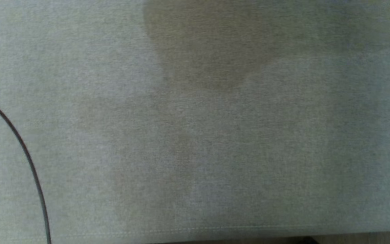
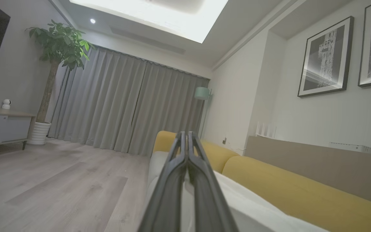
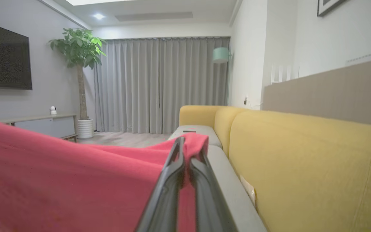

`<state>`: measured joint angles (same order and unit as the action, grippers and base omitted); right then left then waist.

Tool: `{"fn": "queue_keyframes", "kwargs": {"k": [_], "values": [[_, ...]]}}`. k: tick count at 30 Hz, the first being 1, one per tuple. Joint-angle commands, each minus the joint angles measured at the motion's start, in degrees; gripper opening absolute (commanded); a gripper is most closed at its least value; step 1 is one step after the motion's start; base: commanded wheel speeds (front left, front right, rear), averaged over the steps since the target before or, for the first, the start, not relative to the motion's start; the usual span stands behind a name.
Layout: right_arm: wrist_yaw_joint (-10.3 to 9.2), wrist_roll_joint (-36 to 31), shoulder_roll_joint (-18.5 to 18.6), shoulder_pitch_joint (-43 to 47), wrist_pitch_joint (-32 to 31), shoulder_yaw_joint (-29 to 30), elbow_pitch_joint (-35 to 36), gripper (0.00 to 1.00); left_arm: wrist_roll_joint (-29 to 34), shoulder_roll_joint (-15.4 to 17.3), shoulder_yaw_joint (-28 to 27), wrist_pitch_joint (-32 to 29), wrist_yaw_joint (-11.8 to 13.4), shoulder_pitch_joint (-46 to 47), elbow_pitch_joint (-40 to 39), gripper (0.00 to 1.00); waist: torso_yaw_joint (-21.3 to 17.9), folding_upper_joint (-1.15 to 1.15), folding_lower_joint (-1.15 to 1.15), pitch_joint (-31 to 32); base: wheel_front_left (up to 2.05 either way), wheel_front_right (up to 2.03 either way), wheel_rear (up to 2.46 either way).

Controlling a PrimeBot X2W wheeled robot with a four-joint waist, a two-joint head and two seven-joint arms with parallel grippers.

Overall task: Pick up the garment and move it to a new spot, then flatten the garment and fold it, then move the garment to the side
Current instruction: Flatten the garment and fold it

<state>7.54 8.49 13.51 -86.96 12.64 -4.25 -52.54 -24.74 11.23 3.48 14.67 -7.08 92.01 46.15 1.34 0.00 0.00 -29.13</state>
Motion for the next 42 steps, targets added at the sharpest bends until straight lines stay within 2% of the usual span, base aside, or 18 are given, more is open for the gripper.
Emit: {"fn": "queue_keyframes", "kwargs": {"k": [1,8,14,19,24,31,37,42], "values": [[-0.05,0.18,-0.48,0.01,0.67,-0.24,0.18,0.00,-0.36,2.26,0.10,0.25,-0.13,-0.90,-1.27,0.00,0.58,0.00,0.00,-0.22,0.00,0.00,0.00],[-0.05,2.03,-0.77,7.60,1.83,-4.83,-6.38,0.00,-0.72,1.19,0.20,0.31,-0.37,-14.39,-4.68,0.00,1.83,0.00,0.00,0.47,0.00,0.00,0.00],[-0.05,4.05,-0.29,15.46,0.23,-13.17,-11.45,0.00,-2.44,2.09,1.20,0.32,-0.39,-29.31,-9.66,0.00,2.49,0.00,0.00,3.68,0.00,0.00,0.00],[-0.05,7.25,1.63,22.60,-2.45,-22.98,-11.25,0.00,-2.39,3.98,2.89,0.32,-0.40,-40.61,-13.12,0.00,3.06,0.00,0.00,7.96,0.00,0.00,0.00],[-0.05,14.57,4.89,29.74,-6.49,-31.64,-7.28,0.00,-2.65,5.62,4.39,0.32,-0.40,-50.55,-15.60,0.00,3.21,0.00,0.00,12.54,0.00,0.00,0.00],[-0.05,25.77,13.76,39.39,-11.90,-42.64,3.45,0.00,-1.31,7.68,7.79,0.32,-0.40,-63.11,-20.22,0.00,3.07,0.00,0.00,17.96,0.00,0.00,0.00],[-0.05,31.92,19.62,46.19,-12.83,-46.04,10.00,0.00,-1.42,10.86,12.17,0.32,-0.40,-70.30,-24.25,0.00,2.68,0.00,0.00,21.81,0.00,0.00,0.00],[-0.05,33.85,22.21,51.46,-13.72,-47.17,13.75,0.00,-1.53,13.90,14.42,0.32,-0.40,-74.99,-27.30,0.00,1.93,0.00,0.00,24.33,0.00,0.00,0.00]]}}
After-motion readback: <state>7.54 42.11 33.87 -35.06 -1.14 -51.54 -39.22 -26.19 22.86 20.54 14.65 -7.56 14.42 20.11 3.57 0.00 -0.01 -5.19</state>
